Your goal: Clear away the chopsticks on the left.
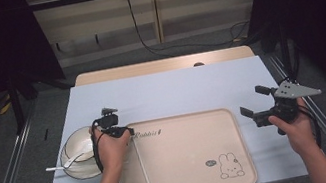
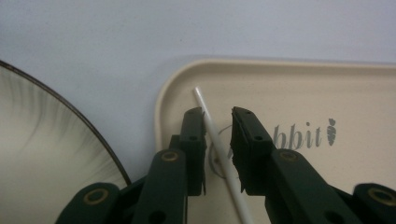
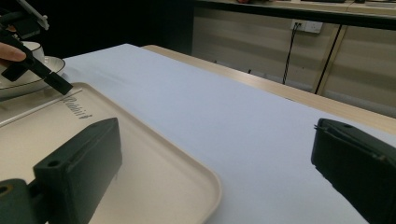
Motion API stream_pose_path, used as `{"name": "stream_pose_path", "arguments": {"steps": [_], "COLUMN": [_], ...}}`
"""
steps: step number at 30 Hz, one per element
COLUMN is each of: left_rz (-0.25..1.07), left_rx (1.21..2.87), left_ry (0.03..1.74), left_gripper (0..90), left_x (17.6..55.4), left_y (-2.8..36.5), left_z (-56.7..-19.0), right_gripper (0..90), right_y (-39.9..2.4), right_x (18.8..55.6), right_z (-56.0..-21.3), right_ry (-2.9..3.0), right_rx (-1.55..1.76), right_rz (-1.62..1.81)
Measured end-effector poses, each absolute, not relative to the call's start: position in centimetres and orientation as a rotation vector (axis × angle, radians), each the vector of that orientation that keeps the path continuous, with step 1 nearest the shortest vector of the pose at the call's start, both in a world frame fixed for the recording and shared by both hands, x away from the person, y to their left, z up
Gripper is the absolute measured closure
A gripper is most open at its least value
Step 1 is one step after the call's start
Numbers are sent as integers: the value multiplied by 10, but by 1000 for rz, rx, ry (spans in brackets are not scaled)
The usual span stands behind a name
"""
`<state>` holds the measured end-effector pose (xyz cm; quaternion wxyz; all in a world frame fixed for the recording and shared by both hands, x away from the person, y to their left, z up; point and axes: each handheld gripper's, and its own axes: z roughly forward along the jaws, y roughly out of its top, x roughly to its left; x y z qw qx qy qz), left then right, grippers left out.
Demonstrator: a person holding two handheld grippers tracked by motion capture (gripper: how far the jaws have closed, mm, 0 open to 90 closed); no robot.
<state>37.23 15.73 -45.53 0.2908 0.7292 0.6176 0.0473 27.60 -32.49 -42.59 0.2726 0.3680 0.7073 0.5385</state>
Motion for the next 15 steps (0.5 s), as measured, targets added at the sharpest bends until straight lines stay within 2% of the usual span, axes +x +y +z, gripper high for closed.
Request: {"name": "stream_pose_path", "arguments": {"steps": [5,8,13,15], "left_rz": [123,136,135,142], "left_rx": [1933,1950,1982,2000], "left_ry": [1618,1529,1386,1326], "left_gripper": [689,632,475,378], "left_x": [372,372,371,371], "left_y": [156,156,157,156], "left_z": [-451,-446,-435,-432], "right_gripper": [12,12,12,12], "right_y": [-325,-325,-325,-325], "right_x": [276,276,276,276], "right_z": [-426,-426,-426,-426], "right_ry": [1904,1906,1910,1907], "right_rx": [985,982,982,980], "right_rz": [1449,1446,1449,1449]}}
